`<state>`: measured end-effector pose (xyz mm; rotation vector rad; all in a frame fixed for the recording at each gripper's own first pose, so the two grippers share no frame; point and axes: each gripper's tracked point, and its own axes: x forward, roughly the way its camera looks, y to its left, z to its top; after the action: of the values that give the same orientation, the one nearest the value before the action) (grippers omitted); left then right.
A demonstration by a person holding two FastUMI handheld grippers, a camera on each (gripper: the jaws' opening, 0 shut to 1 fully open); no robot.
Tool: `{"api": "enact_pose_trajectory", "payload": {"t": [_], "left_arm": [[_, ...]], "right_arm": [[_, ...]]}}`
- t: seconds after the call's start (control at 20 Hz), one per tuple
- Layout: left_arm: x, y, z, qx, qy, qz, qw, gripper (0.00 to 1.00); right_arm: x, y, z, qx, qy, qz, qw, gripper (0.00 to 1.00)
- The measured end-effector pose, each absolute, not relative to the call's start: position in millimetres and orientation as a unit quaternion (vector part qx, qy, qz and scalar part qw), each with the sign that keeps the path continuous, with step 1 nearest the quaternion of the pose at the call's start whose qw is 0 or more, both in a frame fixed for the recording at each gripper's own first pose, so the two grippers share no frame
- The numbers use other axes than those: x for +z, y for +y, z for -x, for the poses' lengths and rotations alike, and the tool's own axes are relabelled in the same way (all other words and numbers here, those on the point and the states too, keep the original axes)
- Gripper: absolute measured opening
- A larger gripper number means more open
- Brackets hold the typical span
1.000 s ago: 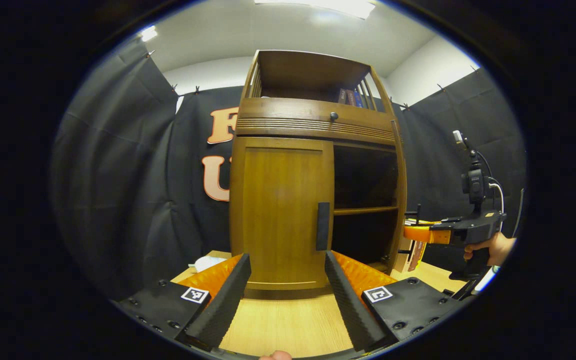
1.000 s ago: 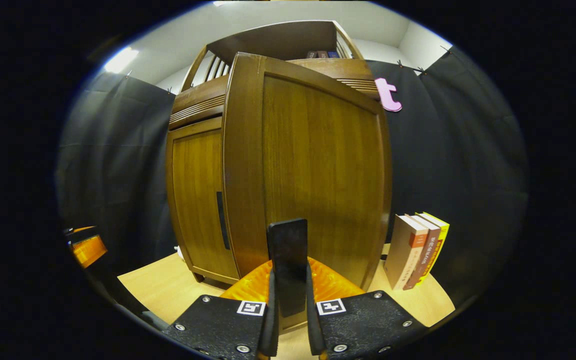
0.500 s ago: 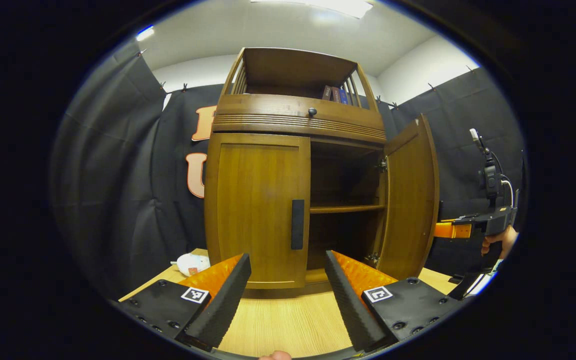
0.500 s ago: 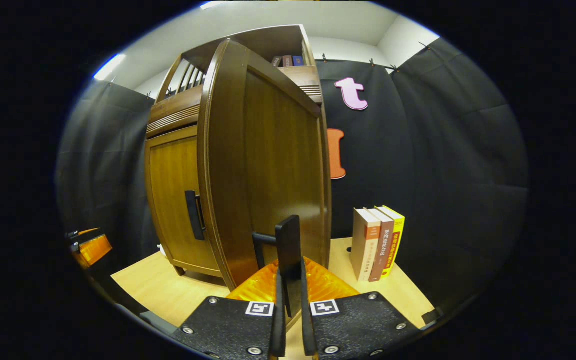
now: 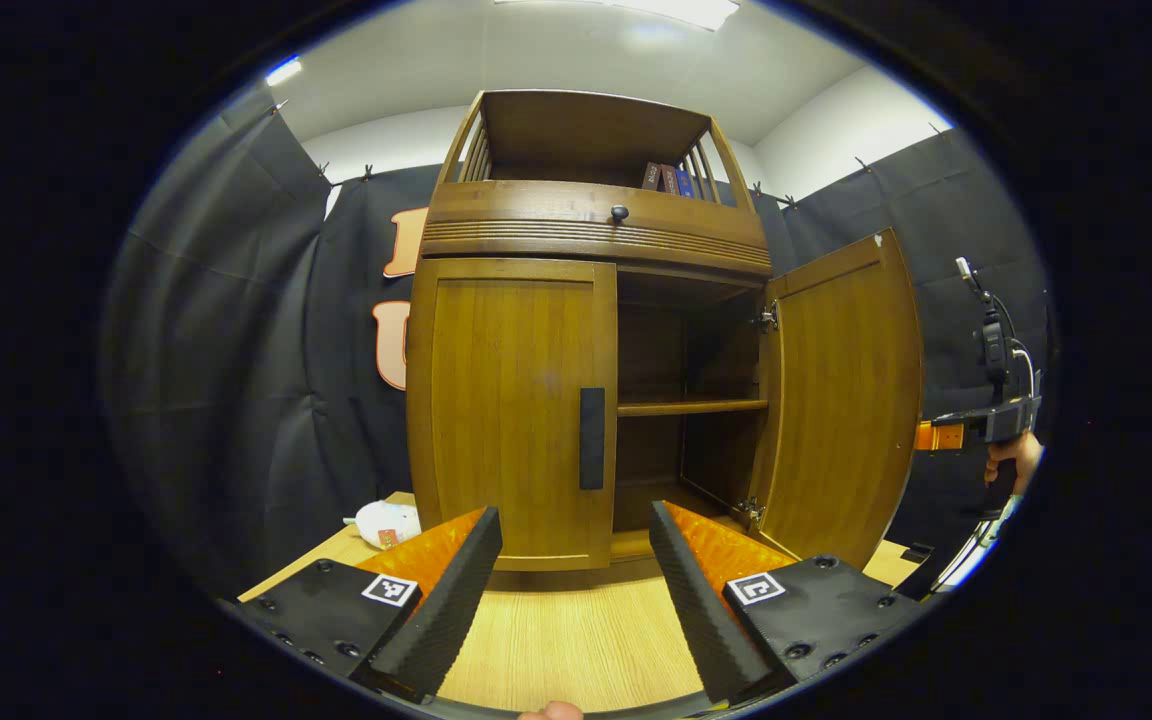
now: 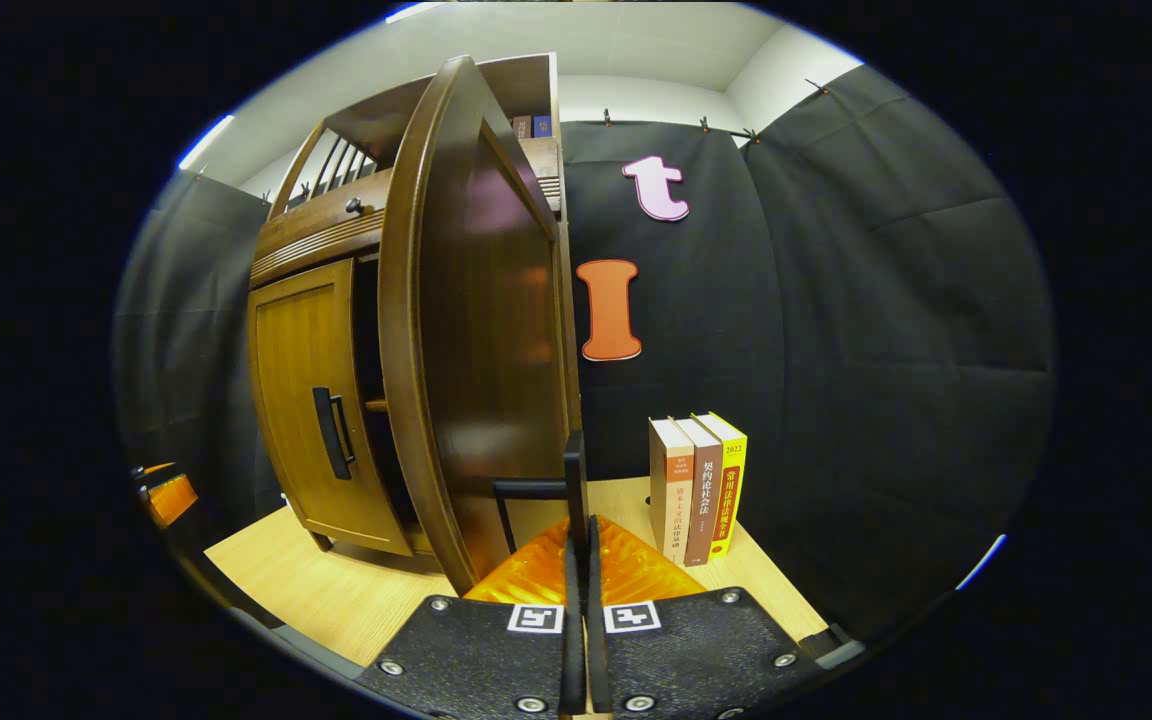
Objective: Open the right door of the double-door shoe cabinet with the right hand, and open the left door with the left hand.
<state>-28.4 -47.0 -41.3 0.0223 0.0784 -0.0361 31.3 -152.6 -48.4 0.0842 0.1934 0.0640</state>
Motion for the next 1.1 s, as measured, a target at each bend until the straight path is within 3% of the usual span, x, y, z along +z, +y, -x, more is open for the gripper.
{"api": "enact_pose_trajectory", "payload": {"t": [0.2,0.25,0.4,0.45,0.55,0.6,0.85,0.95,1.05,1.1], "left_arm": [[-42,-50,27,-0.021,0.039,-0.008,0.999,0.97],[-42,-51,27,-0.021,0.039,-0.006,0.999,0.94],[-41,-57,24,-0.021,0.039,-0.005,0.999,0.94],[-41,-59,22,-0.019,0.039,-0.005,0.999,0.94],[-43,-61,21,-0.017,0.04,-0.003,0.999,0.94],[-45,-64,23,-0.017,0.041,-0.001,0.999,0.94],[-51,-73,18,-0.022,0.049,-0.004,0.999,0.97],[-46,-76,11,-0.024,0.046,-0.007,0.999,0.94],[-43,-77,4,-0.026,0.043,-0.008,0.999,0.94],[-39,-77,-2,-0.027,0.041,-0.008,0.999,0.97]], "right_arm": [[-49,-166,-31,0.056,0.085,-0.047,0.994,0.01],[-51,-168,-32,0.059,0.086,-0.059,0.993,0.06],[-53,-176,-31,0.065,0.088,-0.053,0.993,0.03],[-54,-177,-28,0.064,0.09,-0.053,0.992,0.14],[-61,-191,-17,0.053,0.097,-0.041,0.993,0.1],[-67,-199,-11,0.042,0.102,-0.038,0.993,0.24],[-63,-216,33,0.003,0.095,-0.071,0.993,0.28],[-58,-218,49,-0.014,0.088,-0.059,0.994,0.42],[-48,-207,57,-0.022,0.08,-0.046,0.995,0.36],[-45,-199,57,-0.02,0.077,-0.041,0.996,0.5]]}}
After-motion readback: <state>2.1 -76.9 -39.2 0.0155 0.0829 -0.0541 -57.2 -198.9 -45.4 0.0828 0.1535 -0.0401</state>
